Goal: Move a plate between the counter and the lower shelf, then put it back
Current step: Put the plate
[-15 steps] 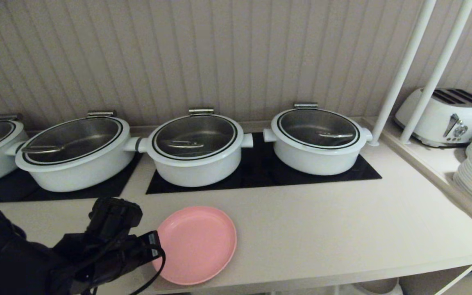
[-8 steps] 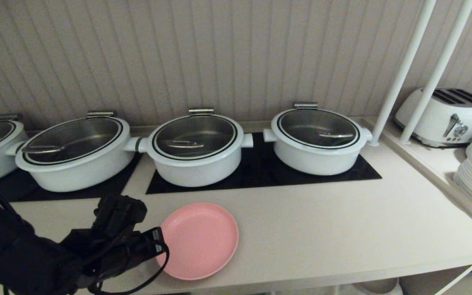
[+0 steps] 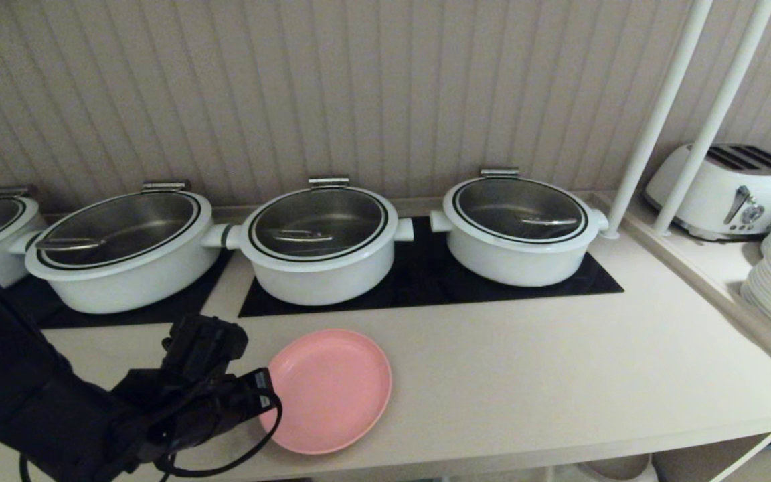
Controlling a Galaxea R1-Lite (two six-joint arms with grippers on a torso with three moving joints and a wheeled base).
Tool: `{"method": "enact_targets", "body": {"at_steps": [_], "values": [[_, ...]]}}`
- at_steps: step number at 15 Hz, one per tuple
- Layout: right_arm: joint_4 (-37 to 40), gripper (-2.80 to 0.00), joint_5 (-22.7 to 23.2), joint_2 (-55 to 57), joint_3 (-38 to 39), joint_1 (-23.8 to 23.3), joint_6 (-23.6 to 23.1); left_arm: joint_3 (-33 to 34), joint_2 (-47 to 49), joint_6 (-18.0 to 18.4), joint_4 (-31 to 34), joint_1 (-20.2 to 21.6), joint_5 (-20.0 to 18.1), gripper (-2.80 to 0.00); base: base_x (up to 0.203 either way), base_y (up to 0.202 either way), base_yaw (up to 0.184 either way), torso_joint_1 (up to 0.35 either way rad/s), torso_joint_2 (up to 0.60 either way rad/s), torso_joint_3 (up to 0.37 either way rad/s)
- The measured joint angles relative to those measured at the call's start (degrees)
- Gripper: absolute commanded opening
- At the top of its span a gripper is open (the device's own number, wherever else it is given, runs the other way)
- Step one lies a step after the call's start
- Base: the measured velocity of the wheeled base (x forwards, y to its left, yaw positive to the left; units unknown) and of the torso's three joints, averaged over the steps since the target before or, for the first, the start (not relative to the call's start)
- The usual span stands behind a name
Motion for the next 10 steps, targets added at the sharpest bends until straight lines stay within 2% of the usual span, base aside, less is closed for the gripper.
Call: {"method": "enact_targets", "body": {"at_steps": [10], "values": [[-0.02,-2.8,0.0,0.0,0.0,0.0,0.0,-0.03,-0.24,0.28,0.09,0.0,0.4,0.0,0.0,0.0,0.0,0.0,0.0,0.0]]}}
